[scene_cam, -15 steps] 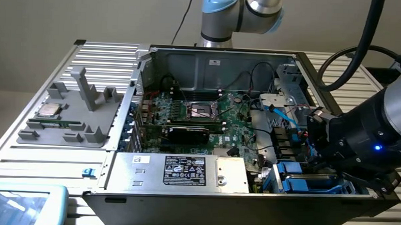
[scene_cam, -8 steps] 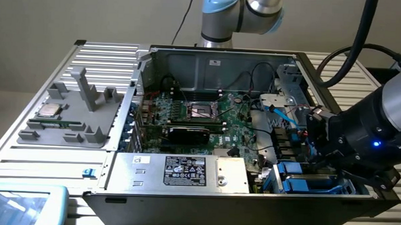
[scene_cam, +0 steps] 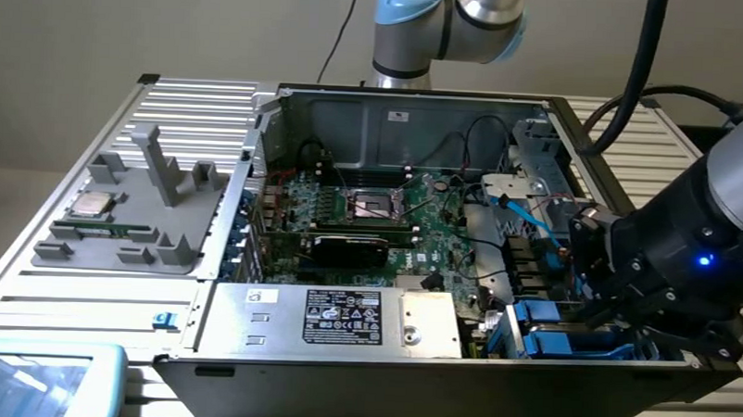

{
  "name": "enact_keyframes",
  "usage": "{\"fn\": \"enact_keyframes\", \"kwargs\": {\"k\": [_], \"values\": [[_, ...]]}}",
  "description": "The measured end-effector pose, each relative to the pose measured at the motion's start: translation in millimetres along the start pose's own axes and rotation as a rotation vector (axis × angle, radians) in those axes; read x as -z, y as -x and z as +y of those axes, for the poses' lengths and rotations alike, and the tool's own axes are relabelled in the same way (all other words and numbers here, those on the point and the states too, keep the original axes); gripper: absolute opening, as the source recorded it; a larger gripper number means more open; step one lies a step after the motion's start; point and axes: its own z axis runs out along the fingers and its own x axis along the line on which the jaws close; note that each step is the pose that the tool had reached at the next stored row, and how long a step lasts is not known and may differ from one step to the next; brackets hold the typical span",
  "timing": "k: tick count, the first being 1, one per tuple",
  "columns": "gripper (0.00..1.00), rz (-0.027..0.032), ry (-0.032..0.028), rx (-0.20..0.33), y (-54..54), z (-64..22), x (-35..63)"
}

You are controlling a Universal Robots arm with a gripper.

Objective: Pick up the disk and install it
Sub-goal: 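Insert the first disk wire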

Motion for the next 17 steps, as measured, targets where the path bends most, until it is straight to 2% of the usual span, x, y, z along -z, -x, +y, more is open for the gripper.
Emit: {"fn": "enact_keyframes", "kwargs": {"k": [4,11,12,13,15,17], "values": [[0.16,-0.0491,-0.0378,0.001,-0.8,0.6,1.4],[0.16,-0.1149,-0.0884,0.001,-3.6,2.9,7.2],[0.16,-0.1205,-0.0927,0.001,-4.8,3.8,8.0],[0.16,-0.1234,-0.0949,0.001,-6.2,4.9,8.5],[0.16,-0.1262,-0.0970,0.001,-8.7,6.7,8.6],[0.16,-0.1266,-0.0974,0.001,-8.6,6.7,8.6]]}}
